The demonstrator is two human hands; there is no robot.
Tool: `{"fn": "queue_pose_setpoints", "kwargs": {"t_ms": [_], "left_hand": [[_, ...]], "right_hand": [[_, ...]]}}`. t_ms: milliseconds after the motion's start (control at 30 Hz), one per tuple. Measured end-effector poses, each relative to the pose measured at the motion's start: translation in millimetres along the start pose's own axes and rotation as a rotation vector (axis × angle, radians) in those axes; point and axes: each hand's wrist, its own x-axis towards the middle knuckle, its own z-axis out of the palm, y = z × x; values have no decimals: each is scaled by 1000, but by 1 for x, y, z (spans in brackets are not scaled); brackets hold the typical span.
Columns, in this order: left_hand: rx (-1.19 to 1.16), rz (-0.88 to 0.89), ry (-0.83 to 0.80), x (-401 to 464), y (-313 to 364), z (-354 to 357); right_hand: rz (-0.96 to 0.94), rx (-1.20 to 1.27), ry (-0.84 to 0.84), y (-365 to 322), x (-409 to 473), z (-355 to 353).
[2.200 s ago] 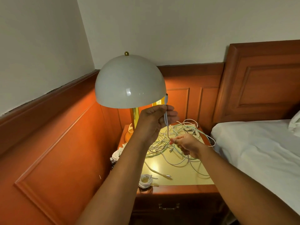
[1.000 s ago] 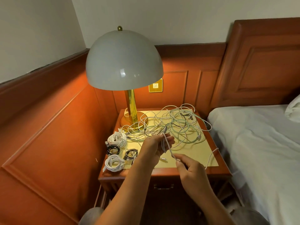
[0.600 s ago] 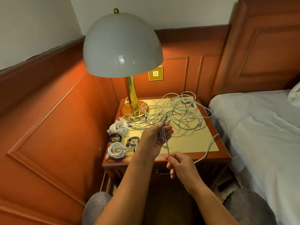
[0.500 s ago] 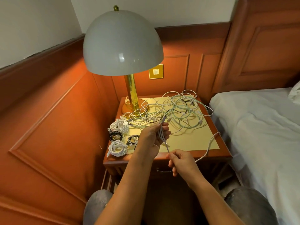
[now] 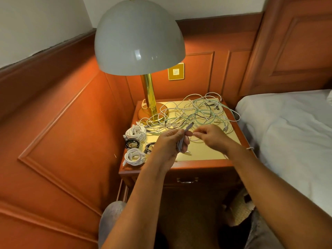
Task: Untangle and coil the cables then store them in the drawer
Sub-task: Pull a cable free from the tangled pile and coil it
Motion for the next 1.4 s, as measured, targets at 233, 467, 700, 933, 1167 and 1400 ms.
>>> {"fn": "queue_pose_setpoints", "kwargs": {"t_ms": [233,467,700,933,1167,1400], "left_hand": [[205,-18,-3,0,1,3],[301,-92,123,14,-10,4],[91,-86,260,23,-13,10],[-367,-256,173,22,6,17],[-439,-293,194,20,16,17],[-472,-198,178,20,43,20]], "right_hand": [[-162,-430,279,-39,19,-29],[-309,-349,240,-67,-7,-29],[-312,-206,252,-54,-56,14],[-117,281,219,-20,-88,57],[-74,371,249,-12,-92,58],[-51,500,122,-6,-97,63]]}}
